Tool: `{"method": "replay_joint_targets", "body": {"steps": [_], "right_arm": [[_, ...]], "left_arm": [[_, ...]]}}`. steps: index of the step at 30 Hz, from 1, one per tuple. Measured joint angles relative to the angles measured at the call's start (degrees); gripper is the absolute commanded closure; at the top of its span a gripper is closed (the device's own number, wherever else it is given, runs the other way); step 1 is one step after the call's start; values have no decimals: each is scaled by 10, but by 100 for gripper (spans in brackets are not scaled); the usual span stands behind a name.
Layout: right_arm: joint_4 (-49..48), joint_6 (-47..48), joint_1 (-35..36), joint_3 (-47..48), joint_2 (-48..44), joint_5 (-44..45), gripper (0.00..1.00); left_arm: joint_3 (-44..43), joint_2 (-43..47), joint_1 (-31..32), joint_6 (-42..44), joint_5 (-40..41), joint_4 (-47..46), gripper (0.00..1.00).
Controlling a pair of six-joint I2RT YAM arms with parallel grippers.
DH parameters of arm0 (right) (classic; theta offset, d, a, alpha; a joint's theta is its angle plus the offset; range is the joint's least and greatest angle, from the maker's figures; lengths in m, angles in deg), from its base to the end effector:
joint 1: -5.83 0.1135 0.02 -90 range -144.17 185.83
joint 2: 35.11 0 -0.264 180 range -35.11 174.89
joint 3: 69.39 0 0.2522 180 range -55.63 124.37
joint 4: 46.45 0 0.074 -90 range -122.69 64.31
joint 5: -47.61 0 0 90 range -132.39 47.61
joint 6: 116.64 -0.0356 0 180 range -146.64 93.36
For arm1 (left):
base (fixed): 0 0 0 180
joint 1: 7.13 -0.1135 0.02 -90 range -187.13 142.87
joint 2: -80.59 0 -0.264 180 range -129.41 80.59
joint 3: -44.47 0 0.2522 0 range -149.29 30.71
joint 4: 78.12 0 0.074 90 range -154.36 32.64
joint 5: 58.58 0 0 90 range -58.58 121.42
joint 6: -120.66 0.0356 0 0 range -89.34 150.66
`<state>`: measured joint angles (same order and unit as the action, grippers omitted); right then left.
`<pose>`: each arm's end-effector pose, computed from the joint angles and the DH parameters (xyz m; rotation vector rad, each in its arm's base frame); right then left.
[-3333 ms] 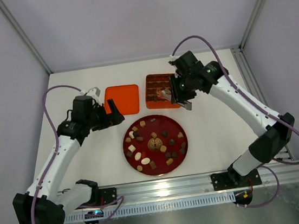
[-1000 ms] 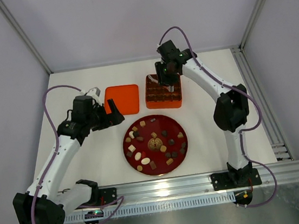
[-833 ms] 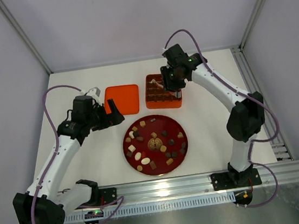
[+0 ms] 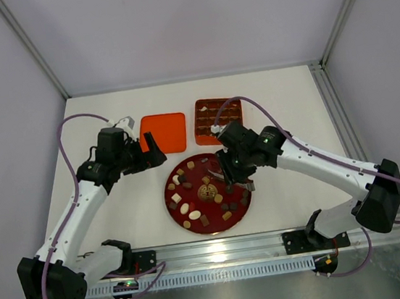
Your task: Pack the chocolate
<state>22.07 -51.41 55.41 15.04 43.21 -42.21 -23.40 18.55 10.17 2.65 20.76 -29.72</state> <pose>0.1739 0.2040 0.3017 -0.5850 2.6646 0.4013 0.2151 -0.0739 0.2986 -0.1248 2.3751 -0.6067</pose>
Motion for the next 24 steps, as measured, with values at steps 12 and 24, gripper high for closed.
{"method": "replay_joint_targets", "body": {"steps": [12,24], "right_arm": [[-12,-1,19,-2,32,-14,57],[-20,-5,24,-12,48,-18,63]], "left_arm": [[0,-4,0,0,0,0,0],[0,-5,0,0,-1,0,0]]}}
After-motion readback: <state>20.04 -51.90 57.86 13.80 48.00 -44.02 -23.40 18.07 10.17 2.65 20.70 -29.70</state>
